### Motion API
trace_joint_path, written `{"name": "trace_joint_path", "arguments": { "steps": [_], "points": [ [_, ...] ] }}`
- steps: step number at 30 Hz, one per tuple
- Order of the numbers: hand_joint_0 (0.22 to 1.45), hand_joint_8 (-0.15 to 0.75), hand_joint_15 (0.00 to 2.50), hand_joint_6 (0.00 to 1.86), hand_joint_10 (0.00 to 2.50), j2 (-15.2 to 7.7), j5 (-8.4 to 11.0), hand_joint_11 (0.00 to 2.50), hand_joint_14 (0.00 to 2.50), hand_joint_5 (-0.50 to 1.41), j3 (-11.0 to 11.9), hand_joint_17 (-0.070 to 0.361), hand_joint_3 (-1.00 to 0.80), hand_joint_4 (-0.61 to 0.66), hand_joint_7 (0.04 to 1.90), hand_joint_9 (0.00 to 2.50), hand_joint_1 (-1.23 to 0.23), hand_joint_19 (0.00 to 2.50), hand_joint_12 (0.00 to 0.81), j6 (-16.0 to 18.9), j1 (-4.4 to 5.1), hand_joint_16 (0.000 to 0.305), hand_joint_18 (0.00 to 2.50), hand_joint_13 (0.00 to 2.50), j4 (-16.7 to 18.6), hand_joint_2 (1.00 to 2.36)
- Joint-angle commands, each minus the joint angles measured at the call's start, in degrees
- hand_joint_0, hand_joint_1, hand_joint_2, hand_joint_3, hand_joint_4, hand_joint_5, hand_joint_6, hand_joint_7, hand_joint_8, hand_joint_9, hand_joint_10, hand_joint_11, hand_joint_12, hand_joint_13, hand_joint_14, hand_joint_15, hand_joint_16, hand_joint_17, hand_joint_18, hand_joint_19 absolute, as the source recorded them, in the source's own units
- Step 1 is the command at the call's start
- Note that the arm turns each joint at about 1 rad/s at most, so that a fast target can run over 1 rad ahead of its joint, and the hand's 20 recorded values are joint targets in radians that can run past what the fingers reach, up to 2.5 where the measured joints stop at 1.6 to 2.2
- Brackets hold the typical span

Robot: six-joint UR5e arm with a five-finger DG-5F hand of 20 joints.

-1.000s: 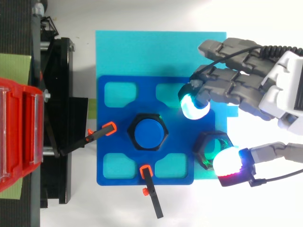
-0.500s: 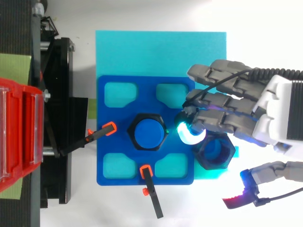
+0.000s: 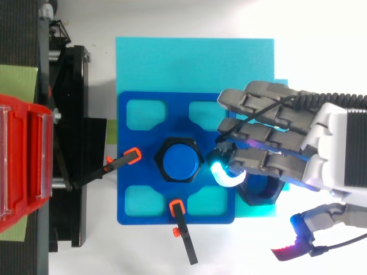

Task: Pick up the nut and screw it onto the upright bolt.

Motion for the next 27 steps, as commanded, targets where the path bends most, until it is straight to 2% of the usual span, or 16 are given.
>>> {"name": "trace_joint_path", "arguments": {
  "steps": [1, 6, 15, 19, 20, 27],
  "points": [
    [0.36, 0.288, 0.0, 0.5, 0.0, 0.03, -0.69, 0.09, 0.0, -0.23, -0.01, 0.16, -0.5, 0.16, 0.81, 0.33, -0.84, 0.09, 0.435, -1.17, -0.2, 0.071, 0.02, 0.05, 0.28, 1.0],
    [0.36, 0.286, 0.0, 0.5, 0.0, 0.03, -2.19, 0.08, 0.0, -0.23, -0.01, 0.16, -0.5, 0.16, 0.81, 0.32, -0.88, 0.09, 0.433, -2.93, -0.29, 0.071, 0.02, 0.05, 0.54, 1.0],
    [0.37, 0.278, 0.0, 0.5, 0.0, -0.05, -2.45, 0.08, 0.0, -0.23, -0.01, 0.158, -0.5, 0.15, 0.81, 0.31, -0.91, 0.08, 0.424, -3.54, -0.73, 0.07, 0.03, 0.04, 0.63, 1.0],
    [0.38, 0.275, 0.0, 0.5, 0.0, 0.03, -3.5, 0.1, 0.0, -0.23, -0.01, 0.157, -0.5, 0.15, 0.81, 0.31, -0.92, 0.08, 0.421, -4.68, -0.82, 0.07, 0.03, 0.04, 0.54, 1.0],
    [0.38, 0.274, 0.0, 0.5, 0.0, -0.05, -4.12, 0.09, 0.0, -0.23, -0.01, 0.156, -0.5, 0.15, 0.81, 0.31, -0.92, 0.09, 0.419, -5.91, -1.08, 0.069, 0.03, 0.04, 0.54, 1.0],
    [0.38, 0.272, 0.0, 0.5, 0.0, -0.05, -5.17, 0.09, 0.0, -0.23, -0.01, 0.155, -0.5, 0.14, 0.81, 0.3, -0.92, 0.08, 0.419, -6.97, -1.52, 0.069, 0.03, 0.04, 0.54, 1.0]
  ]
}}
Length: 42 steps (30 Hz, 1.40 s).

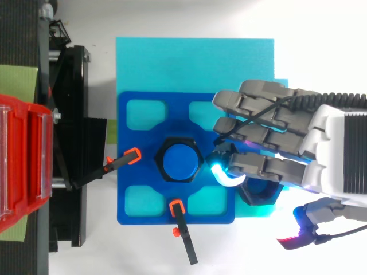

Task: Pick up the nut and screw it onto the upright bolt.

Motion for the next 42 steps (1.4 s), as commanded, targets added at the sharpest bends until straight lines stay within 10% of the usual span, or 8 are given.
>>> {"name": "trace_joint_path", "arguments": {
  "steps": [1, 8, 14, 42],
  "points": [
    [0.38, 0.272, 0.0, 0.5, 0.0, -0.03, -0.5, 0.09, 0.0, -0.23, -0.08, 0.155, -0.5, 0.14, 0.82, 0.3, -0.93, 0.09, 0.419, -0.8, -0.12, 0.069, 0.03, 0.04, -0.01, 1.0],
    [0.39, 0.272, 0.0, 0.5, 0.0, -0.03, -1.3, 0.1, 0.0, -0.23, -1.66, 0.154, -0.5, 0.14, 0.81, 0.3, -0.93, 0.09, 0.418, -1.94, -0.21, 0.069, 0.03, 0.04, 0.52, 1.0],
    [0.39, 0.272, 0.0, 0.5, 0.0, 0.06, -1.38, 0.09, 0.0, -0.23, -3.77, 0.155, -0.5, 0.14, 0.81, 0.31, -0.92, 0.08, 0.418, -1.68, -0.21, 0.069, 0.03, 0.04, 8.08, 1.0],
    [0.33, 0.282, 0.0, 0.5, 0.0, 0.06, -3.4, 0.08, 0.0, -0.23, -3.77, 0.165, -0.5, 0.15, 0.8, 0.28, -0.92, 0.06, 0.435, -4.05, -0.56, 0.074, 0.03, 0.04, 6.67, 1.0]
  ]
}}
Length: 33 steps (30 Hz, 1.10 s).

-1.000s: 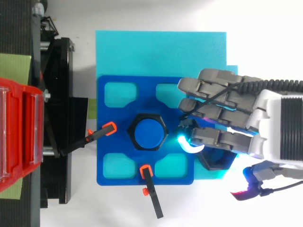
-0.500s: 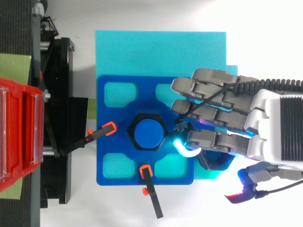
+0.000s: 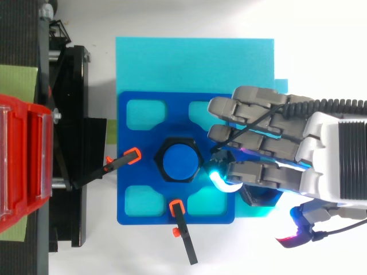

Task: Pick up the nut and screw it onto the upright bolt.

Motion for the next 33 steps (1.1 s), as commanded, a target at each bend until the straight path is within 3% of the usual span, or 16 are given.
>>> {"name": "trace_joint_path", "arguments": {
  "steps": [1, 11, 20, 33],
  "points": [
    [0.33, 0.282, 0.0, 0.5, 0.0, 0.0, -0.33, 0.07, 0.0, -0.23, 0.0, 0.165, -0.5, 0.15, 0.8, 0.28, -0.93, 0.07, 0.435, -0.74, 0.0, 0.074, 0.03, 0.04, -0.07, 1.0],
    [0.36, 0.277, 0.0, 0.5, 0.0, 0.18, -0.85, 0.07, 0.0, -0.23, 0.0, 0.16, -0.5, 0.15, 0.81, 0.28, -0.93, 0.08, 0.425, -1.09, -0.18, 0.071, 0.02, 0.04, -0.07, 1.0],
    [0.36, 0.275, 0.0, 0.5, 0.0, 0.35, -1.91, 0.08, 0.0, -0.22, 0.0, 0.158, -0.5, 0.15, 0.83, 0.29, -0.93, 0.07, 0.422, -1.18, -0.88, 0.07, 0.04, 0.05, -0.16, 1.0],
    [0.38, 0.272, 0.0, 0.5, 0.0, 0.27, -2.0, 0.09, 0.0, -0.22, 0.0, 0.153, -0.5, 0.16, 0.84, 0.31, -0.93, 0.08, 0.411, -2.85, -1.32, 0.068, 0.04, 0.06, -0.43, 1.0]
  ]
}}
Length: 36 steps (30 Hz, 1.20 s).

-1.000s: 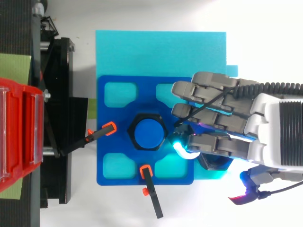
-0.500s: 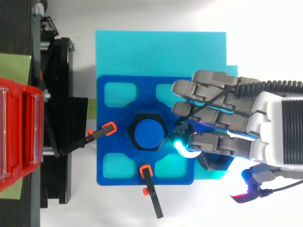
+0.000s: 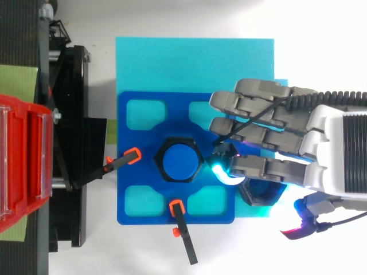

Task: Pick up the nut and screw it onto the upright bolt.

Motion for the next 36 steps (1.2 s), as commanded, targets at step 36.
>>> {"name": "trace_joint_path", "arguments": {
  "steps": [36],
  "points": [
    [0.44, 0.269, 0.0, 0.5, 0.0, -0.04, -1.32, 0.07, 0.0, -0.2, 0.0, 0.141, -0.5, 0.17, 0.86, 0.4, -0.9, 0.08, 0.396, -2.44, -0.73, 0.063, 0.13, 0.14, -1.43, 1.0]
  ]
}}
